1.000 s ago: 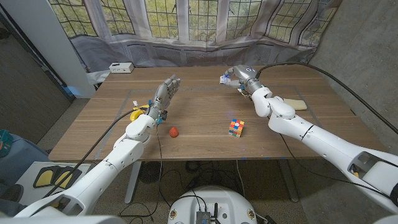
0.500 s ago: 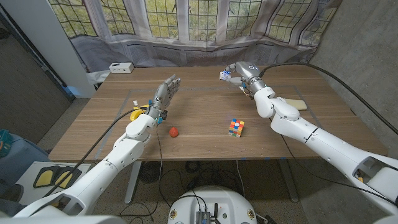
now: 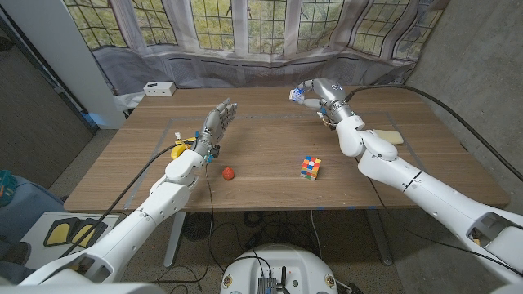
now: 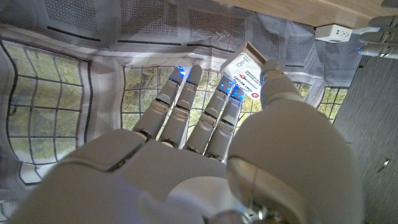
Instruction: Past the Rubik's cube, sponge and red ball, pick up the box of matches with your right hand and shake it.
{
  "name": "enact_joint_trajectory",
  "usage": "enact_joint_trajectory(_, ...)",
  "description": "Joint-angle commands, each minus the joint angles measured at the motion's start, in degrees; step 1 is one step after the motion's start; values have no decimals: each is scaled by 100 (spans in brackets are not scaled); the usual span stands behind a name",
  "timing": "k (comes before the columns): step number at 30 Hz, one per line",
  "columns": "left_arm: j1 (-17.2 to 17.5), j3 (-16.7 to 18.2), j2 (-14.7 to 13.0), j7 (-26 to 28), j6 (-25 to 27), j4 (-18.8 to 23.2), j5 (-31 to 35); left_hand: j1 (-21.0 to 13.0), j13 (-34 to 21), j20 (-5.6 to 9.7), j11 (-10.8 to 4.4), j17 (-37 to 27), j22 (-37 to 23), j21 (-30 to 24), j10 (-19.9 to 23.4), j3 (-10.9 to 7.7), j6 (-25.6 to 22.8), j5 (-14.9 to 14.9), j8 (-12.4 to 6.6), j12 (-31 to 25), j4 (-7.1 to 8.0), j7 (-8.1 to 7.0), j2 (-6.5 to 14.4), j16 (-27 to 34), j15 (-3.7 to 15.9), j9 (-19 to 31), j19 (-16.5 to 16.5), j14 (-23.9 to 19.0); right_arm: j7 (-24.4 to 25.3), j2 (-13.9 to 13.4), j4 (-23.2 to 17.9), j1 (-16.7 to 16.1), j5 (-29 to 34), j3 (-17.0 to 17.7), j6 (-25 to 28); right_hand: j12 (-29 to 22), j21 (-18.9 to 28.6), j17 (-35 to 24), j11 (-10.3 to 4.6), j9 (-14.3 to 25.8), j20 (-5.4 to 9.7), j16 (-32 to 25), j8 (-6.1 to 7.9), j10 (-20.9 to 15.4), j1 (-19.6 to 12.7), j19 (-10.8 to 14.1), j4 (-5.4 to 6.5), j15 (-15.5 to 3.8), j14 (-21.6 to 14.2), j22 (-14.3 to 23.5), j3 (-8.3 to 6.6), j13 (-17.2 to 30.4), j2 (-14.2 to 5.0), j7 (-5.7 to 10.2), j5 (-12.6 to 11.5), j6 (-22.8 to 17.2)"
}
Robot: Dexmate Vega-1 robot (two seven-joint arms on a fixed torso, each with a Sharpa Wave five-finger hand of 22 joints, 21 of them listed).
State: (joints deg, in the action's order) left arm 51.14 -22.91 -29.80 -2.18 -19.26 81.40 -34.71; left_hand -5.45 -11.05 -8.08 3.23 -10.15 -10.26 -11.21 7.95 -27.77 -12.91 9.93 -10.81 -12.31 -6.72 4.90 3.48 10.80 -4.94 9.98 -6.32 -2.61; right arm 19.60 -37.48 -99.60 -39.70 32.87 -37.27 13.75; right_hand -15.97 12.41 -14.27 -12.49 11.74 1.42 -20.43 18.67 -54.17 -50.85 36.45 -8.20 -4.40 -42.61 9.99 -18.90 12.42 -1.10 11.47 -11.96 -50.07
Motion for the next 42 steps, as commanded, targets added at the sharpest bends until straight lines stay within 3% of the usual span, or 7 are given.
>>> enact_joint_trajectory(1, -151, -46, 94, -128, -55, -233, -24, 0, -29, -62, 11, -10, -26, -31, 50, -40, -32, -4, -1, -12, -4, 1, 10, -2, 10, 30, 22, -22, 935, 135, -52, -635, -1667, 1031, -1059, -61, 43, -24, -2, 14, -6, -57, 55, -100, -6, 67, 0, -464, -86, 16, 36, 18, -103, 107, 6, -185)
enact_joint_trajectory(9, -234, -72, 145, -187, -88, -350, -20, -1, -29, -66, 22, -10, -26, -33, 48, -43, -33, -4, 0, -10, -5, -7, 11, -2, 3, 30, 25, -25, 532, 269, 392, -937, -3518, 1753, -2594, -37, 71, -93, 4, 18, 88, -140, 39, -104, -53, 178, -12, -533, -194, 21, 57, 9, -164, 109, 28, -184)
enact_joint_trajectory(17, -295, -94, 155, -241, -60, -390, -28, -3, -30, -83, -9, -9, -26, -37, 61, -46, -49, -4, -4, -13, -6, -5, 12, 11, 11, 31, 33, -64, -1469, 822, 1278, -1106, -6855, 2393, -3962, -20, 55, -148, 4, 21, 104, -156, 20, -97, -72, 162, -18, -525, -146, 26, 89, 5, -186, 78, 47, -167)
enact_joint_trajectory(24, -308, -101, 178, -224, -91, -401, -5, -5, -30, -95, -14, -9, -26, -40, 89, -51, -69, -4, -10, -23, -7, -5, 17, 19, 5, 31, 40, -94, -3377, 1333, 1745, -1222, -9491, 3005, -3772, 6, 83, -202, 8, 26, 104, -171, -17, -70, -86, 253, -12, -513, -96, 32, 122, 3, -237, 78, 75, -113)
enact_joint_trajectory(31, -287, -104, 152, -202, -33, -336, -6, -11, -30, -94, -21, -9, -26, -45, 100, -57, -97, -3, -18, -25, -8, -11, 25, 26, -3, 31, 52, -124, -4418, 2079, 2093, -1283, -11427, 3743, -3056, 15, 95, -237, 4, 30, 154, -202, -30, -70, -70, 300, 4, -571, -123, 35, 157, 3, -261, 88, 99, -108)
enact_joint_trajectory(36, -266, -110, 134, -183, -1, -289, 1, -14, -30, -111, -35, -9, -26, -44, 95, -61, -99, -3, -17, -21, -9, -12, 28, 24, -2, 31, 51, -128, -4383, 2385, 2136, -1377, -11792, 4036, -2894, 20, 89, -237, 1, 32, 195, -189, -47, -69, -49, 296, 20, -619, -114, 36, 166, 3, -282, 98, 109, -80)
enact_joint_trajectory(42, -268, -128, 127, -176, 32, -242, 16, -17, -30, -117, -26, -9, -26, -44, 103, -64, -103, -3, -16, -23, -10, -12, 31, 21, -4, 31, 51, -129, -4399, 2444, 2157, -1394, -11717, 4072, -2744, 29, 81, -236, -3, 34, 228, -176, -59, -58, -10, 284, 46, -632, -111, 37, 180, 3, -304, 102, 122, -63)
